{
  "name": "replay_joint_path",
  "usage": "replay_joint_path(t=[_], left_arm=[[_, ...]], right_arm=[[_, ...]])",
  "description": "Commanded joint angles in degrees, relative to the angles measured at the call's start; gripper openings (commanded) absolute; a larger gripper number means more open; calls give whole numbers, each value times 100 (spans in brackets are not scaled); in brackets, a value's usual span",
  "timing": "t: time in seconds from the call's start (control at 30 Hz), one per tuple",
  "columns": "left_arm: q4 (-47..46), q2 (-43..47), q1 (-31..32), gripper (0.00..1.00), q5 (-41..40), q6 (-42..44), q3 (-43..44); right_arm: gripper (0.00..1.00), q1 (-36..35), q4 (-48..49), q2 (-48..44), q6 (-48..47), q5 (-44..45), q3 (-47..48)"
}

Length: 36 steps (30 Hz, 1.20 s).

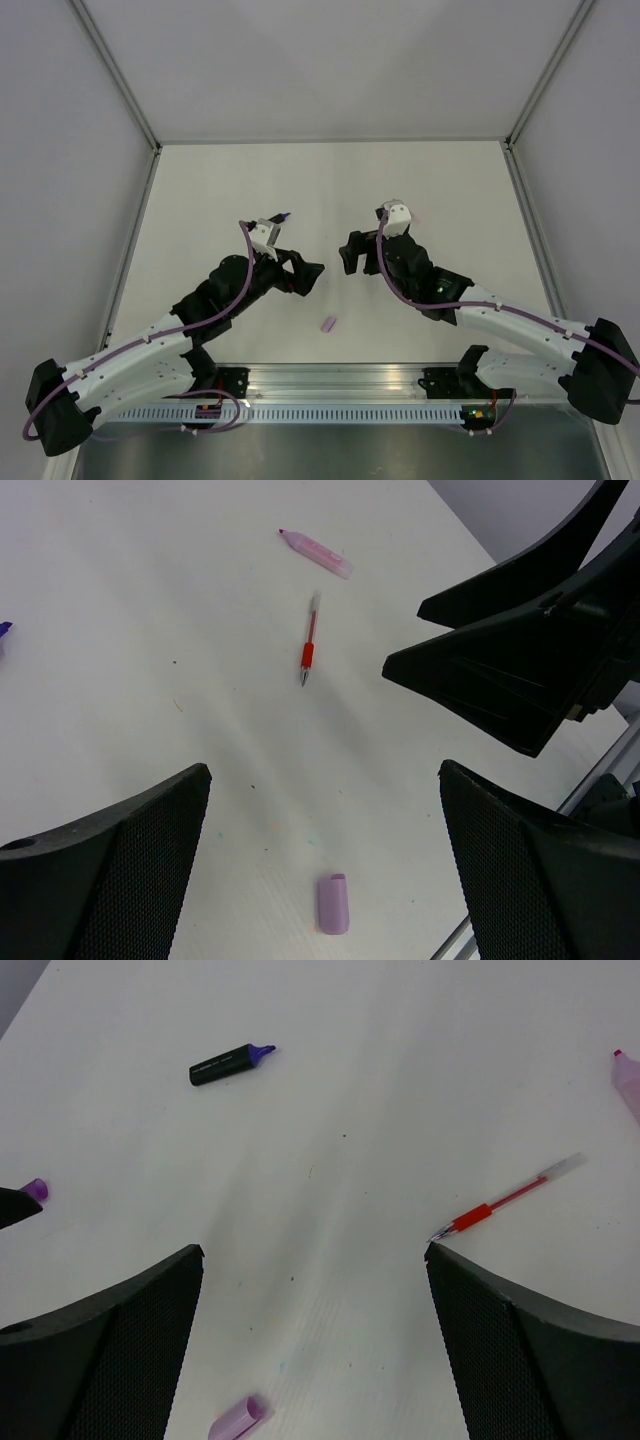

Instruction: Insert the pens into the pen caps

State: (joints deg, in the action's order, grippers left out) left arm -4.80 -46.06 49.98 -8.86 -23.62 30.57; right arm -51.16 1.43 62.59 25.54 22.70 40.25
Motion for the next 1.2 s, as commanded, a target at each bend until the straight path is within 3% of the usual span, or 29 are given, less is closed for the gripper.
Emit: replay_joint_path(t=[0.0, 0.13, 0.33, 0.43, 0.47, 0.57, 0.77, 1.17], left_arm=[[-153, 80, 12, 100, -19, 103, 11], [-171, 36, 12, 100, -45, 68, 2], [-215, -78, 12, 100, -151, 24, -16], [-241, -131, 12, 100, -28, -3, -7], [-250, -140, 12, 100, 7, -29, 2], [-250, -114, 12, 100, 78, -55, -7], [-259, -25, 12, 100, 121, -73, -25], [-294, -78, 12, 100, 183, -91, -24]], right_arm=[[98, -8, -124, 236, -356, 331, 605], [98, 289, -950, 920, -1067, 280, 1624], [94, 1958, -1795, 2239, -1429, -1081, 3145], [87, 2793, -2111, 2968, -1438, -1574, 3813], [80, 3143, -2234, 3361, -1438, -1706, 3989], [72, 3646, -2691, 4144, -1525, -2085, 4613], [62, 3990, -3394, 5078, -2026, -2050, 5449], [53, 4034, -4458, 5984, -2879, -2121, 6258]])
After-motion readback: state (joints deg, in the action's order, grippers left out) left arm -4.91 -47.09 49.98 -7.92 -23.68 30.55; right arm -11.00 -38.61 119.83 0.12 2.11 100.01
